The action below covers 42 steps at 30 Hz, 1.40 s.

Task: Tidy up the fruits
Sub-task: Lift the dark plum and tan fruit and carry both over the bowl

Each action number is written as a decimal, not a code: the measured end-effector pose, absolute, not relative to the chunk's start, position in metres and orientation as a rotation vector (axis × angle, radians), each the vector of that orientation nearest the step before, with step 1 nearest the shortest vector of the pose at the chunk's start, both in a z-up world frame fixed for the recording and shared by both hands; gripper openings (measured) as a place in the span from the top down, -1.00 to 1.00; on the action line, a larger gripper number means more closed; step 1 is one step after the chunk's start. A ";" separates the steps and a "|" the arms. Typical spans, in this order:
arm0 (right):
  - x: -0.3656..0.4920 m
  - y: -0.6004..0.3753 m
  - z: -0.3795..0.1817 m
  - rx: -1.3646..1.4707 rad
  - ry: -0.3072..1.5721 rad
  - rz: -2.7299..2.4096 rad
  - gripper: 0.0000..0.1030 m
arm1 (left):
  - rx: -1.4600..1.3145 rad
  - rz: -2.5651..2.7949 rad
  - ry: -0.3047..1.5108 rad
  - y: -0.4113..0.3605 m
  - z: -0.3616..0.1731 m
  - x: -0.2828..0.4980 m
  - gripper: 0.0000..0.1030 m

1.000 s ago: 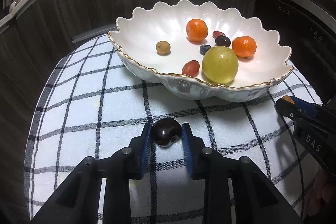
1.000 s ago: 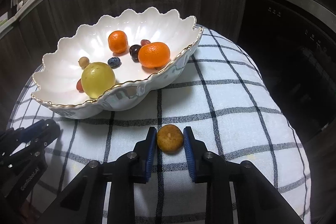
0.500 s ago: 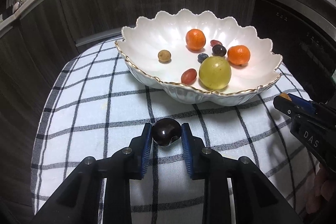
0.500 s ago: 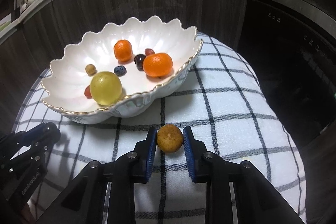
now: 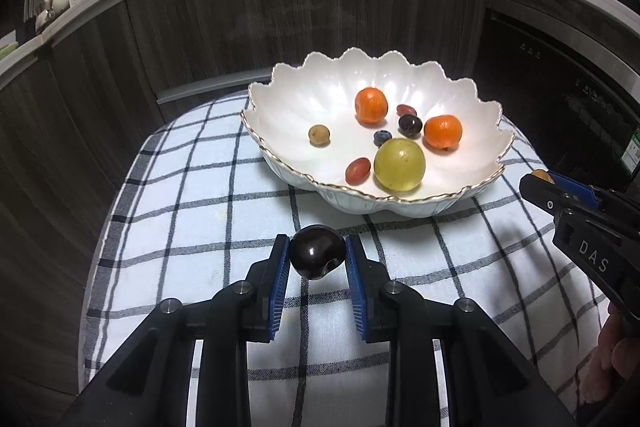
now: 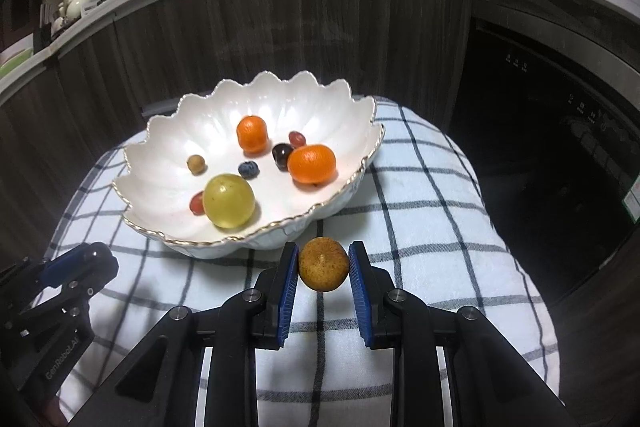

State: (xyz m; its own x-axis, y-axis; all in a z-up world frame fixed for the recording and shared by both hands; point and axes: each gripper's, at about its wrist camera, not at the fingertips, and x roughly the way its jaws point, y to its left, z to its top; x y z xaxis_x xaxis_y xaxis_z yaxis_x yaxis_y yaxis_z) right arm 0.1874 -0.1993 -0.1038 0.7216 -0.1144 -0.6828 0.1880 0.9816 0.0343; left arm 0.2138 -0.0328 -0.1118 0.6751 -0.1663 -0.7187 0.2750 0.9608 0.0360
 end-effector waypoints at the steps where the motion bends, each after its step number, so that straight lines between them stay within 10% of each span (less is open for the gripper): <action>1: 0.186 -0.199 -0.101 0.103 0.742 -0.166 0.47 | 0.145 -0.249 0.788 -0.032 -0.110 0.212 0.45; 42: 0.212 -0.213 -0.031 0.084 0.631 -0.144 0.47 | 0.106 -0.244 0.688 -0.048 -0.037 0.236 0.45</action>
